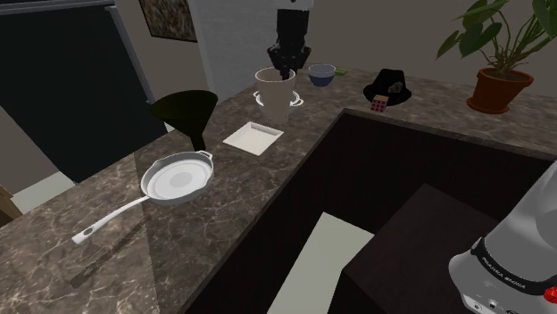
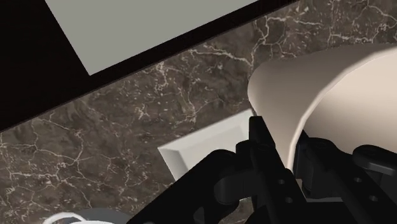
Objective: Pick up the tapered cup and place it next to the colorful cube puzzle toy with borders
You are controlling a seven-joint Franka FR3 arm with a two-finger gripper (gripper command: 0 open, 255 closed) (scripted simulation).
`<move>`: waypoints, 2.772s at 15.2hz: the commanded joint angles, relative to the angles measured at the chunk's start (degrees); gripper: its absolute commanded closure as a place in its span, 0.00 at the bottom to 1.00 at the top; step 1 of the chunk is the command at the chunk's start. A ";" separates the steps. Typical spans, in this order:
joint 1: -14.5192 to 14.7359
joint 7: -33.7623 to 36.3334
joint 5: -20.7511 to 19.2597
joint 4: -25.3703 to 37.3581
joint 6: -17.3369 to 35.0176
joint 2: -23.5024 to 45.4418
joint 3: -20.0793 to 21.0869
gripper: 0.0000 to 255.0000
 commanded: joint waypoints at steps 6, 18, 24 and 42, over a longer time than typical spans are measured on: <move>-5.27 -9.55 1.08 -7.94 1.52 -5.20 -3.92 1.00; -13.59 -25.49 0.85 -11.51 1.62 -6.51 -11.42 1.00; -17.77 -33.29 0.64 -9.53 1.01 -4.15 -15.09 1.00; -32.65 -54.78 3.31 14.36 -6.02 15.48 -23.15 1.00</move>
